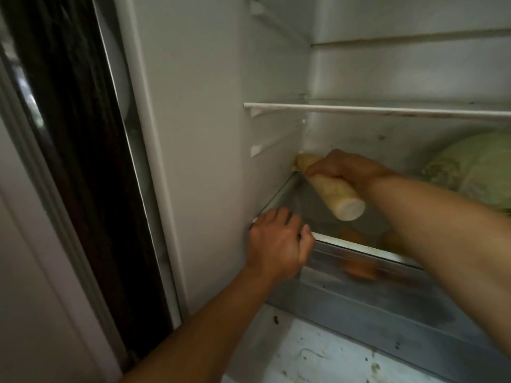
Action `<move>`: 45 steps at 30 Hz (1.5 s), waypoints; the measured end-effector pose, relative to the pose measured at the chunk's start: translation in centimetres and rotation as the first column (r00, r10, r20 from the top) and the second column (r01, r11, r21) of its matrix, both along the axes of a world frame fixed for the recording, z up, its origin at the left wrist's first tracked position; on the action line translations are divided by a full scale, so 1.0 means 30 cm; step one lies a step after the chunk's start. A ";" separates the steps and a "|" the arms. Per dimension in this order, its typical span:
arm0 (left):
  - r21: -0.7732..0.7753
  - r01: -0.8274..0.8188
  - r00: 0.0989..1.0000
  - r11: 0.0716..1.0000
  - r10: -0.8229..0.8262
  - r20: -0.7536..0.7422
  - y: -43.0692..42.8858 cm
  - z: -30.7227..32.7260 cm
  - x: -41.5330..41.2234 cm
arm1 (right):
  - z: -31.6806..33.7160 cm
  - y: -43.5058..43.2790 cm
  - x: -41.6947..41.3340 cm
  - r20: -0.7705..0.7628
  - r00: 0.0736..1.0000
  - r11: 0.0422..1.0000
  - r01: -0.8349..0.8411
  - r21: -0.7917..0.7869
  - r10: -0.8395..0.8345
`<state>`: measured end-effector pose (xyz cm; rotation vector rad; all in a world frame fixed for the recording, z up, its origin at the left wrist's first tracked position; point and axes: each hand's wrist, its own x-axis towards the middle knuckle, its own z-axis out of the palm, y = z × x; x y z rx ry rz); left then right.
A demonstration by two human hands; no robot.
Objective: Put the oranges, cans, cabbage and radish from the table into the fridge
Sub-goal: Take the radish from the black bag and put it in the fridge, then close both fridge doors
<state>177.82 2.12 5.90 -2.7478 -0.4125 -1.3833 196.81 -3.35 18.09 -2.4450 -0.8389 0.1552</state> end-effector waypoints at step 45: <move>-0.261 -0.025 0.815 0.965 -0.131 -0.564 -0.330 -0.373 -1.460 | -0.450 -0.463 -1.596 0.466 0.867 0.935 -0.296 0.196 0.177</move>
